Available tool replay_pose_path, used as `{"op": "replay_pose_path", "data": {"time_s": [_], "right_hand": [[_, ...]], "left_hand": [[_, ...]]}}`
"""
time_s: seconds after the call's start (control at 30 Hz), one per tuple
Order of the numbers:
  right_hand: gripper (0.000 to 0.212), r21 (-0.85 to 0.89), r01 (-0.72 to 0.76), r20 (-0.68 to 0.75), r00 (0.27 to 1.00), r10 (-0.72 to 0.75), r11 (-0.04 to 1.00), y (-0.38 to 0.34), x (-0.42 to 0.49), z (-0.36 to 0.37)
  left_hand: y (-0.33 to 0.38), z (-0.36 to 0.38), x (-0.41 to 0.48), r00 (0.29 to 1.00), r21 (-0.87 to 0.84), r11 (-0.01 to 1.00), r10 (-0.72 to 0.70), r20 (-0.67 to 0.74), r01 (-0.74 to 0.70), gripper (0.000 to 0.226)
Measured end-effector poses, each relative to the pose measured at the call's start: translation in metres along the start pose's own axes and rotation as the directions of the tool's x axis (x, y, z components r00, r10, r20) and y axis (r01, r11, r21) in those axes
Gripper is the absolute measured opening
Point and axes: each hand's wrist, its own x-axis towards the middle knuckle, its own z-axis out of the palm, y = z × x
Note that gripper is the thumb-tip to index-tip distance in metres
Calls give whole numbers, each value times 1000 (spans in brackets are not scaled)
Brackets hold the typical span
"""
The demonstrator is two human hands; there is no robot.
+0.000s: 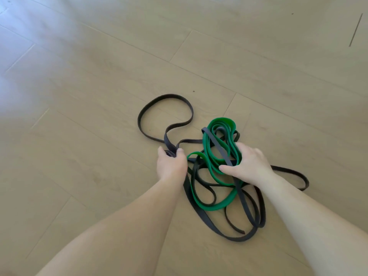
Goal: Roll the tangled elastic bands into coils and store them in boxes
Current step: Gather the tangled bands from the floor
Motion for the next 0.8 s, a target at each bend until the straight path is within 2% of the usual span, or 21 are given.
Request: {"op": "replay_pose_path", "data": {"time_s": [0.07,0.13,0.17,0.23,0.33,0.43,0.57,0.6,0.67,0.73,0.8], "right_hand": [[90,-28,11,37,999,-10,1000,-9,-4,-2],[78,-43,26,85,996,-22,999,-13,-8,2],[74,-8,24,128,992,-23,1000,-13,-11,4],[64,200,-76,256,966,22,977,-10,-15,7],[44,532,-304,391,916,88,790,3,-20,6],[56,643,-445,454,877,158,623,13,-27,1],[79,653,-487,482,858,179,580,25,-47,-11],[75,648,-483,487,857,166,589,26,-53,-13],[52,664,-472,479,864,156,580,32,-60,-12],[48,690,-452,436,883,174,566,33,-66,-10],[49,715,-428,389,901,193,552,33,-69,-10]], "left_hand": [[-7,14,-13,993,24,996,87,84,-89,79],[-13,29,-32,972,-2,994,104,211,-106,83],[-15,34,-41,957,-9,995,94,274,-95,87],[-15,39,-51,934,-18,998,69,350,-67,91],[-5,40,-55,891,-10,1000,14,453,-10,78],[14,43,-66,817,-43,985,-114,566,167,69],[14,37,-80,749,26,977,-178,639,210,45],[10,34,-83,740,42,974,-196,644,221,44],[1,36,-89,736,37,982,-165,657,187,39],[-3,44,-98,736,-15,989,-100,670,148,33],[1,53,-107,735,-53,996,-16,678,71,37]]}}
